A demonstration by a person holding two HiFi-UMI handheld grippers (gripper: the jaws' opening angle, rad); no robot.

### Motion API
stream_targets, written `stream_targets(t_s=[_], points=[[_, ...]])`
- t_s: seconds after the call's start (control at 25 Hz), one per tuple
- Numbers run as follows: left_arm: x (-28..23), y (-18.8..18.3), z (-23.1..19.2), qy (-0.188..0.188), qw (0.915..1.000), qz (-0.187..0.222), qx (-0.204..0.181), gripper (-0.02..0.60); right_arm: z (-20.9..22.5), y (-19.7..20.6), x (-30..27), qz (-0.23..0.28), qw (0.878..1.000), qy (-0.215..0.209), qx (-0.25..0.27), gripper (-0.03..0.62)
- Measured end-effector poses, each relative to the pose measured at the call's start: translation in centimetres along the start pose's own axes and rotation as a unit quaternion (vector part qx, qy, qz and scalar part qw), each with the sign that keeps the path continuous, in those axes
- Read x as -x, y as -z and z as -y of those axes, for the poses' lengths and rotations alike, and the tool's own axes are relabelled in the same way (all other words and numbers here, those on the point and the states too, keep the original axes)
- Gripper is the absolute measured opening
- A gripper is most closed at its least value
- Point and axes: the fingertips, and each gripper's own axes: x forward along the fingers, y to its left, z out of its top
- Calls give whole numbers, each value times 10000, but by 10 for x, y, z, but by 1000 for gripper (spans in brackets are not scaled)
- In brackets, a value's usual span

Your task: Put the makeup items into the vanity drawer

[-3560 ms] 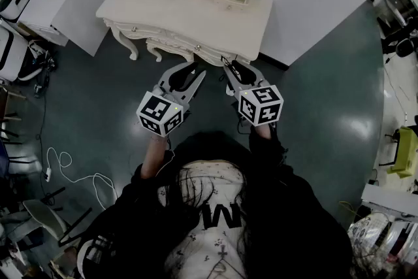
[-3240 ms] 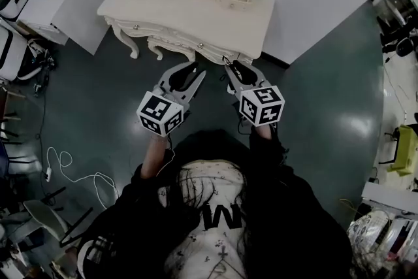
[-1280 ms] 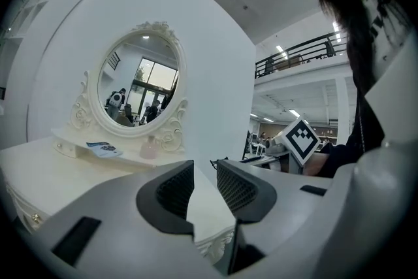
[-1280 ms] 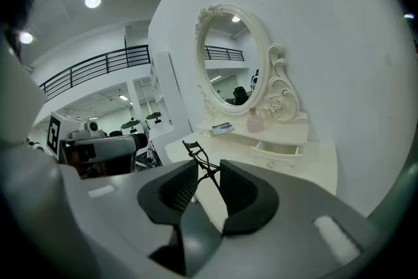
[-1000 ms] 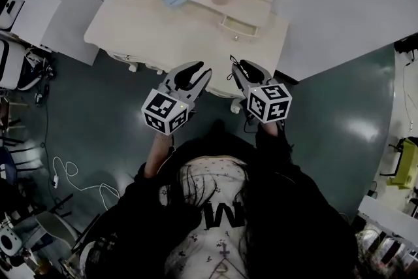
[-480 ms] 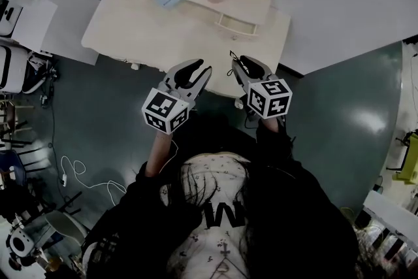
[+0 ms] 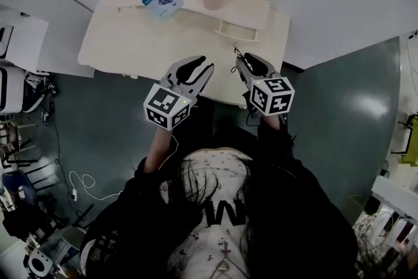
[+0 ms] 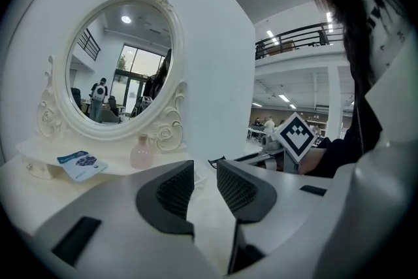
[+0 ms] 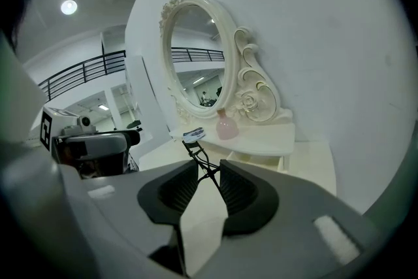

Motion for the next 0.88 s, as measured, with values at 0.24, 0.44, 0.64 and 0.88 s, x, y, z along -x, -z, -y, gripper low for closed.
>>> stream_targets(t_s=[0.24,0.44,0.64,0.88], points=[[-15,-19,-35,397,9991,3,-154,109,14,-14,-22,-14,9975,611,347,114],[-24,-25,-57,656,9977,-6,-174,109,25,-27,-37,57,9940,973,500,114],[-29,-33,-69,894,9958,51,-184,109,40,-34,-54,79,9848,1385,1048,114],[-31,-37,-77,1109,9935,80,-242,109,44,-36,-87,49,9528,1678,2528,114]])
